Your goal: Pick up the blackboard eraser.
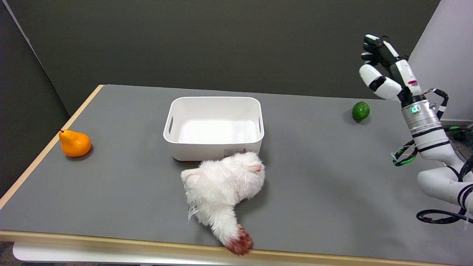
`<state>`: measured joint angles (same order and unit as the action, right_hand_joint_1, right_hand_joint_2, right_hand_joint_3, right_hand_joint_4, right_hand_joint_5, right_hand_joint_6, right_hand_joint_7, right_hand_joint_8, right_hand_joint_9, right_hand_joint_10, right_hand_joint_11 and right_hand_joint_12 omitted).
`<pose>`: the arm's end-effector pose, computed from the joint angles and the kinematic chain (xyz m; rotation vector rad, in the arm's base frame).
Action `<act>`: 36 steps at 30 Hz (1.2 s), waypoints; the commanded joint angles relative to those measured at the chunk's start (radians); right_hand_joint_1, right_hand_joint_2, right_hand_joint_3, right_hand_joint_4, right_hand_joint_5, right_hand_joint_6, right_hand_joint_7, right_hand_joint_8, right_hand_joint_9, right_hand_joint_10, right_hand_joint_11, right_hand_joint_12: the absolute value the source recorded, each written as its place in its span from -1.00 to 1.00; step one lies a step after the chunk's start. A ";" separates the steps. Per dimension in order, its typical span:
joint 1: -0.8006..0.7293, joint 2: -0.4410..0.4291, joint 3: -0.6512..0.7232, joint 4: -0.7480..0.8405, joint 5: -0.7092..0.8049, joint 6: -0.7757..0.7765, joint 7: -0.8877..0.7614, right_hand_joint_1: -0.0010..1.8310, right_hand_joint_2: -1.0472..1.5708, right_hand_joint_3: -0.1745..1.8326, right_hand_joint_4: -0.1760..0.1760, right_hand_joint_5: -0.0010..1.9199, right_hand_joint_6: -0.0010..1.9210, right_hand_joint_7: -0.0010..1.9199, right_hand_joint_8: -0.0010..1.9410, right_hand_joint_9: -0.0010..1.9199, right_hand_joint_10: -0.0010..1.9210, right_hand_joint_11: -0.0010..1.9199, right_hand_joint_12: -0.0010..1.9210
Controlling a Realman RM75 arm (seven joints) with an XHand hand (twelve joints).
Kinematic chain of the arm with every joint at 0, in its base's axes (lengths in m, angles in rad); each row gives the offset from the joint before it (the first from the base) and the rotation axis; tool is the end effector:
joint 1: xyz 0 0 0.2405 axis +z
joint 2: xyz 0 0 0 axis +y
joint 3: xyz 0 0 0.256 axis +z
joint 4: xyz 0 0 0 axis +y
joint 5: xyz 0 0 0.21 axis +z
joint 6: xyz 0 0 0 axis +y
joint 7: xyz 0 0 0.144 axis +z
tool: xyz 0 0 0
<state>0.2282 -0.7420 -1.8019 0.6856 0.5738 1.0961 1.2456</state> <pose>-0.1976 -0.3200 0.5422 1.5495 -0.1759 1.0067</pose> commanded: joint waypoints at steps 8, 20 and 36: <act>-0.212 -0.016 -0.048 0.477 -0.106 0.243 0.116 -0.32 0.30 0.15 0.51 -0.85 -0.59 -0.72 -0.66 -0.68 -0.22 -0.78 0.36; -0.451 -0.081 0.078 0.811 -0.363 -0.103 -0.332 -0.22 0.30 0.10 -0.01 -0.76 -0.54 -0.62 -0.57 -0.67 -0.03 -0.75 0.51; -0.657 -0.113 0.070 1.082 -0.564 -0.466 -0.710 -0.25 0.28 0.09 -0.09 -0.73 -0.51 -0.67 -0.57 -0.78 -0.13 -0.93 0.31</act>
<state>-0.1734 -0.8097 -1.7693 1.4388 0.2586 0.9917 0.9179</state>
